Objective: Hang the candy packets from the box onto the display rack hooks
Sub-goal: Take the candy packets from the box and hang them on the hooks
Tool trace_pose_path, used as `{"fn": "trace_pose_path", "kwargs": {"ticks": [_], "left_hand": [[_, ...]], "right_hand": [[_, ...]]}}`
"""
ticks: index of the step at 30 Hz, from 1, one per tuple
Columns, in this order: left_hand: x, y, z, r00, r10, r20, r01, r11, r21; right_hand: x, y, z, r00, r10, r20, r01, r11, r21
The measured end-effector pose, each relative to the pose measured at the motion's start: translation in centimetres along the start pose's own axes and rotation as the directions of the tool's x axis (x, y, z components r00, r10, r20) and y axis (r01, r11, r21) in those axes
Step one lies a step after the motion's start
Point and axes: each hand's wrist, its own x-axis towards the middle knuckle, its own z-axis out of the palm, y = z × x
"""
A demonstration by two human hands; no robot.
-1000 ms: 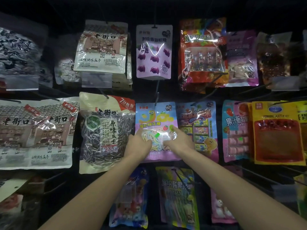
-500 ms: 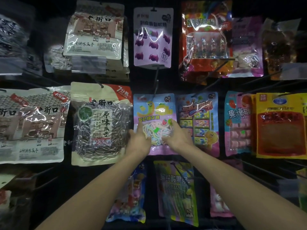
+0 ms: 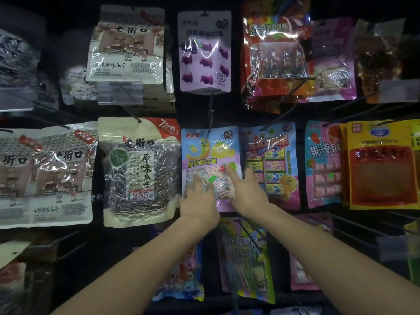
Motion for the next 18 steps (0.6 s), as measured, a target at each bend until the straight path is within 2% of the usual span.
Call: {"fn": "trace_pose_path", "kwargs": {"ticks": [4,8,14,18], "left_hand": [[0.4,-0.7,0.2,0.990,0.036,0.135,-0.039,0.999,0.022],[0.9,-1.0,-0.2,0.972,0.070,0.226,-0.082,0.996,0.045],[1.7,-1.4,-0.2,0.973,0.084,0.215,-0.116,0.983,0.141],[1.3,-1.8,0.1,0.979,0.107,0.173,-0.131,0.983,0.131]], "right_hand": [[-0.4,0.1,-0.2,0.993,-0.110,-0.031,0.102,0.977,-0.190],[0.1,0.6,-0.9,0.973,-0.231,0.020,0.228,0.938,-0.261],[0.6,0.9,-1.2,0.966,-0.227,0.126,0.250,0.945,-0.209],[0.3,0.8,-1.1,0.964,-0.224,0.143,0.247,0.955,-0.165]]}}
